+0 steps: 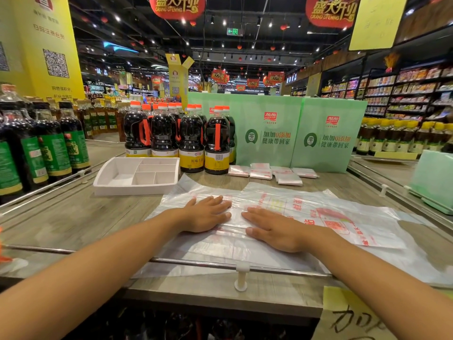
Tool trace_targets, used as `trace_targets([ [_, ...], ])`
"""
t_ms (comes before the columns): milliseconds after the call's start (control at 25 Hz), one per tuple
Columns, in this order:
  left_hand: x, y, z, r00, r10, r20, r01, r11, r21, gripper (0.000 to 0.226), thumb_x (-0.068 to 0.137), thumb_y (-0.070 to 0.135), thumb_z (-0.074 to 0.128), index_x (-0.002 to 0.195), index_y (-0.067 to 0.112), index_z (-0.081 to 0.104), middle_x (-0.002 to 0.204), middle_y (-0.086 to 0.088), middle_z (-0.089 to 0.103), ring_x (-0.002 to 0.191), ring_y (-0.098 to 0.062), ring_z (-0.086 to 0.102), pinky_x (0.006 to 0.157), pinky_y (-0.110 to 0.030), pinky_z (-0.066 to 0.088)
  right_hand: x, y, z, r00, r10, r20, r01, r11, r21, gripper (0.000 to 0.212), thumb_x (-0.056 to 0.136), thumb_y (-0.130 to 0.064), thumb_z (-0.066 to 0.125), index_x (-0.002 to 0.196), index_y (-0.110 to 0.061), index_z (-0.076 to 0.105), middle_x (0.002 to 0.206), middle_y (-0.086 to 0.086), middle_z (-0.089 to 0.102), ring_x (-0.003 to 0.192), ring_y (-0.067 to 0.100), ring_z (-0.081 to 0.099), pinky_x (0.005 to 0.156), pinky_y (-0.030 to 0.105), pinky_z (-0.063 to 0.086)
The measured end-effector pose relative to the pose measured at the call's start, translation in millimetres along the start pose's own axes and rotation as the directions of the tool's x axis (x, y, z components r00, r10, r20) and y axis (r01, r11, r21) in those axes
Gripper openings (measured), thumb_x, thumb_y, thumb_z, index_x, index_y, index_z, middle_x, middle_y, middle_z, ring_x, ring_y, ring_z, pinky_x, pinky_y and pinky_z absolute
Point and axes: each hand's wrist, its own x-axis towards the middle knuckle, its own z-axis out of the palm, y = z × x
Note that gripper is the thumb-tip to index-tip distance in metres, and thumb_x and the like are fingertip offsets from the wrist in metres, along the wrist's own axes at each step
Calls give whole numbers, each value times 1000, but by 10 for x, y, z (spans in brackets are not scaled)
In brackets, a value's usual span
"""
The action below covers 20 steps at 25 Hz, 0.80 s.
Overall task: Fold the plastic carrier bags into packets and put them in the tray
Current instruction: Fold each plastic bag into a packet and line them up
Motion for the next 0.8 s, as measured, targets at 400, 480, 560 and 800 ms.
trace_targets([
  [400, -147, -179, -96, 988, 57, 145, -68, 995, 76, 58, 106, 59, 12, 157, 45, -13, 167, 15, -21, 155, -16, -17, 123, -58, -9, -3, 0, -13, 999, 5, 45, -5, 1000, -6, 64, 105, -61, 25, 162, -39, 6, 170, -16, -2, 156, 8, -6, 122, 29, -7],
  [480, -137, -168, -112, 984, 44, 176, -61, 993, 96, 59, 106, 60, 11, 157, 45, -15, 166, 15, -22, 155, -17, -18, 123, -59, -9, 25, 6, -27, 996, 13, 83, -9, 999, -50, 65, 105, -60, 22, 162, -38, 2, 170, -14, -7, 156, 11, -9, 124, 33, -8],
  [560, -126, -146, -116, 982, 37, 184, -56, 993, 101, 60, 105, 61, 11, 156, 46, -16, 166, 15, -23, 155, -18, -18, 122, -60, -9, 28, 26, -36, 992, 33, 124, -23, 996, -85, 65, 105, -60, 19, 162, -38, -3, 169, -12, -12, 156, 13, -13, 125, 36, -9],
  [800, -183, -155, -23, 993, 77, 87, -91, 982, 163, 67, 97, 68, 1, 159, 44, -12, 166, 17, -22, 154, -17, -22, 122, -55, -15, -215, 263, -114, 981, 103, 163, -94, 993, -67, 66, 105, -61, 20, 161, -39, -8, 169, -13, -15, 156, 15, -15, 124, 39, -9],
])
